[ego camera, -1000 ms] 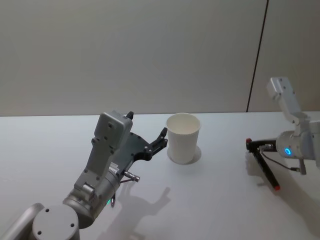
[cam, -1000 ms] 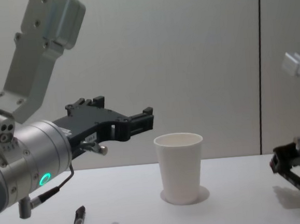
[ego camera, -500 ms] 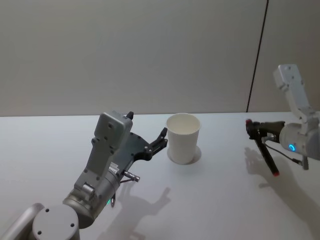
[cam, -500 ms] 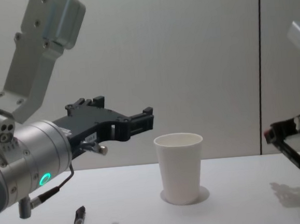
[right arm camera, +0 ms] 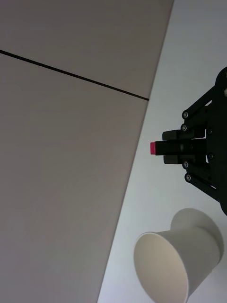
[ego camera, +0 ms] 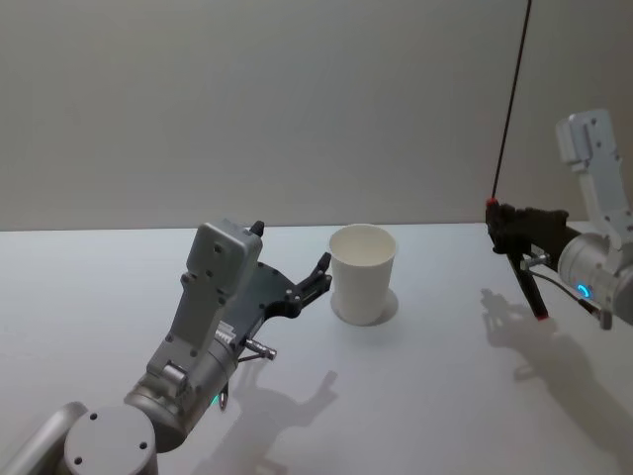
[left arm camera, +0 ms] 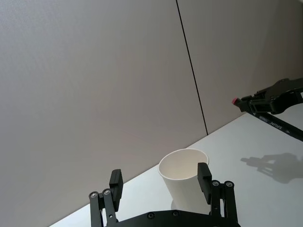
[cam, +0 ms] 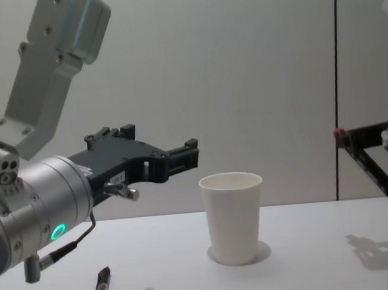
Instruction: Place the pen into the pen holder.
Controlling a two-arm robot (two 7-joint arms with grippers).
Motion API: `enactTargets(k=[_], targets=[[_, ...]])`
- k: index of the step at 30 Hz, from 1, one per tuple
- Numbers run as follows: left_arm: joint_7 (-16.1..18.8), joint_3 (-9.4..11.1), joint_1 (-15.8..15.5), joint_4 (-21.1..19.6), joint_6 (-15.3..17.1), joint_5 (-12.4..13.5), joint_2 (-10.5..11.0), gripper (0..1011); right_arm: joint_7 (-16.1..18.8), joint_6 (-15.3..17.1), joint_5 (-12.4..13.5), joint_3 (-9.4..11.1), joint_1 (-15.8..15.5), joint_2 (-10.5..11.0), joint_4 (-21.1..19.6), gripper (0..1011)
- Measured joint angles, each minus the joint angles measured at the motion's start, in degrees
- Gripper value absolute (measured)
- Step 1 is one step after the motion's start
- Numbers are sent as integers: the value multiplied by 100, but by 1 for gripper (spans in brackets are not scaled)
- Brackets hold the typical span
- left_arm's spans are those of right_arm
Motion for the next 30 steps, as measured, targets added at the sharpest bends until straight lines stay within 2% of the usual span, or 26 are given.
enactTargets(k=[7,9,10,15,17,18,30], targets=[[0,0,0,0,0,0,0,1004,-63,-636,-46,-30,-184,23,-211,161],[0,0,0,0,0,0,0,1004,-93,-916,-69,-53,-254,23,-277,161],[0,0,0,0,0,0,0,1004,-93,-916,-69,-53,-254,23,-277,161],[0,0,0,0,0,0,0,1004,-148,-1547,-117,-145,-384,-29,-370,161],[0,0,0,0,0,0,0,1004,-152,-1619,-123,-158,-400,-44,-375,161],[0,0,0,0,0,0,0,1004,-161,-1843,-141,-206,-430,-78,-378,161],[0,0,0,0,0,0,0,1004,-13,-2716,-92,-428,-476,-293,-155,161]])
